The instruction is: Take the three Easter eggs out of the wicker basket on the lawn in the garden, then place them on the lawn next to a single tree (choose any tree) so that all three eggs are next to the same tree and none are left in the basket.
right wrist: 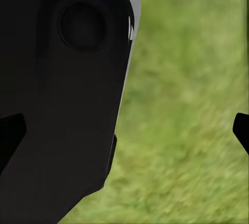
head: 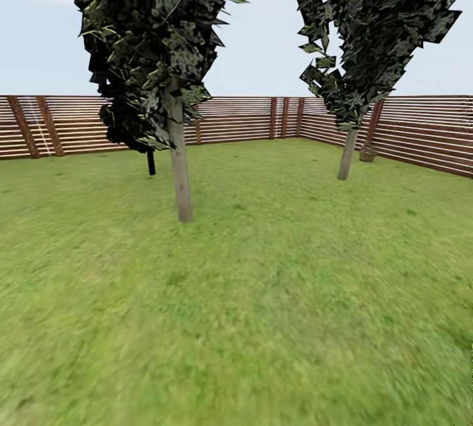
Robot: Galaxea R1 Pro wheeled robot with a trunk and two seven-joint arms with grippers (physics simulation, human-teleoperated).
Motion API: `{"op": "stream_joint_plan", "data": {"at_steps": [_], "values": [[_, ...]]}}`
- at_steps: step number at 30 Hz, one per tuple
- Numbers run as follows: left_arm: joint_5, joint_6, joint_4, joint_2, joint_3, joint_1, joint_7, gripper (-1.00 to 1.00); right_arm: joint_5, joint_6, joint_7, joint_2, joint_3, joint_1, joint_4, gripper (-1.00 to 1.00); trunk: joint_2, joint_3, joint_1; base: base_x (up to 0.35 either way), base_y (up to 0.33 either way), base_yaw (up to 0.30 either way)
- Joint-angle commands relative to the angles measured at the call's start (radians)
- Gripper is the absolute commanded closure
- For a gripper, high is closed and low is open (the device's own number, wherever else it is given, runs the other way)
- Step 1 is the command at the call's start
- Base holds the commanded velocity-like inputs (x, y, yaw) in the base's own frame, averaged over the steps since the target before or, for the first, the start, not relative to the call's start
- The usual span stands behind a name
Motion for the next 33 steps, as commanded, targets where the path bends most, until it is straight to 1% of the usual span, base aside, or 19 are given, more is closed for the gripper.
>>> {"op": "stream_joint_plan", "data": {"at_steps": [1, 27, 33], "values": [[0.000, 0.001, -0.003, 0.000, 0.000, 0.001, -0.001, -1.00, 0.006, 0.000, -0.003, 0.000, 0.003, 0.000, -0.001, -1.00, 0.000, -0.001, 0.001, 0.326, 0.000, -0.276], [0.000, 0.001, -0.003, 0.000, 0.000, 0.001, -0.001, -1.00, 0.006, 0.000, -0.003, 0.000, 0.003, 0.000, -0.001, -1.00, 0.000, -0.001, 0.001, 0.326, 0.000, -0.262], [0.000, 0.001, -0.003, 0.000, 0.000, 0.001, -0.001, -1.00, 0.006, 0.000, -0.003, 0.000, 0.002, 0.000, -0.001, -1.00, 0.000, -0.001, 0.001, 0.326, 0.000, -0.117]]}}
